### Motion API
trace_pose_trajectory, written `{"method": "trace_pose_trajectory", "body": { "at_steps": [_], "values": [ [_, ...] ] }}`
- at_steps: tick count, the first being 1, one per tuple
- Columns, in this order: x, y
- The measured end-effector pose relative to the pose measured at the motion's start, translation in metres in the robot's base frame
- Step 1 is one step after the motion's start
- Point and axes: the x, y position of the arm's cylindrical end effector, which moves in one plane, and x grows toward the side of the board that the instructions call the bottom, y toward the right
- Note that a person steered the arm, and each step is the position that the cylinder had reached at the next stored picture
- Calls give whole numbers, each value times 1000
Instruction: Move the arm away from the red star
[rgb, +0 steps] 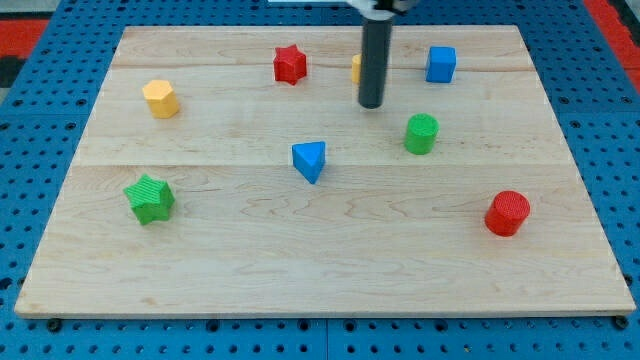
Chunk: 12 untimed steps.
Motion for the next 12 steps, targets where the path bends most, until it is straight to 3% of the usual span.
{"method": "trace_pose_trajectory", "body": {
  "at_steps": [3, 5, 8, 12],
  "values": [
    [-21, 106],
    [-52, 145],
    [-79, 145],
    [-69, 134]
  ]
}}
